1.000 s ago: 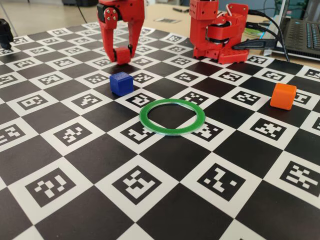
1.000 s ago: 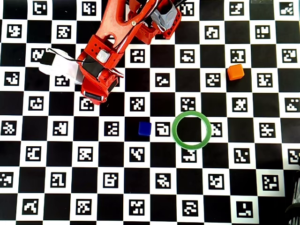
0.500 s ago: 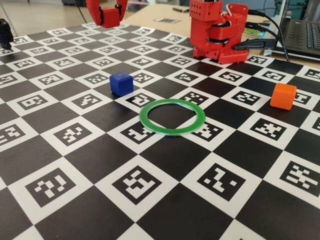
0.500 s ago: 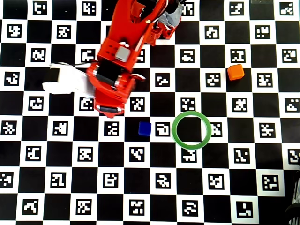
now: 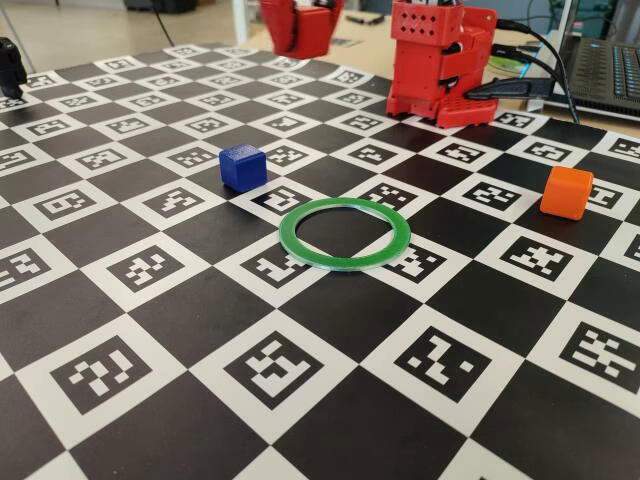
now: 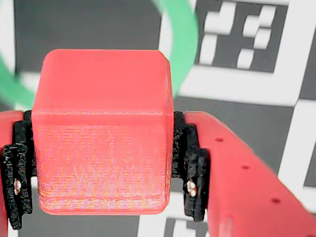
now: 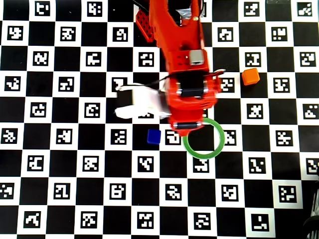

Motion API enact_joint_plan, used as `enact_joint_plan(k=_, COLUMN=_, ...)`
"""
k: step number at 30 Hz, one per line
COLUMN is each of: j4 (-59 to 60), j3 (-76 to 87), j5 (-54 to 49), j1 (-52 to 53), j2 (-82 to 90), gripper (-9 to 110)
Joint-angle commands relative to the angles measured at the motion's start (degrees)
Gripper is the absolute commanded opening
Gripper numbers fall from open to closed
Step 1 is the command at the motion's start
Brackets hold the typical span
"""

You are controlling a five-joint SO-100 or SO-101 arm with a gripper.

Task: Grab the red cube then put it in the green circle then put the blue cube on top and finally the orange cube on top

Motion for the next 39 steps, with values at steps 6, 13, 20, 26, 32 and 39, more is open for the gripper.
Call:
enact_joint_plan(k=6, j4=-7.65, j3=-2.64, j5=6.24, j1=-5.45, j2=-2.29, gripper=2)
enact_joint_plan(k=13, j4=-14.59, j3=2.11, j5=7.56, j1=-4.92, j2=-6.94, gripper=2)
enact_joint_plan(k=20, j4=-21.88, j3=8.0, j5=8.79, j1=-5.98, j2=-10.02, gripper=2)
enact_joint_plan(k=26, j4=-25.58, j3=9.93, j5=10.02, j1=-6.42, j2=-13.1, gripper=2)
enact_joint_plan(k=32, j4=-28.74, j3=11.34, j5=10.46, j1=-5.71, j2=-15.47, gripper=2)
enact_joint_plan(k=39, j4=-30.5, j3=13.01, j5=10.99, j1=-5.54, j2=-17.4, gripper=1)
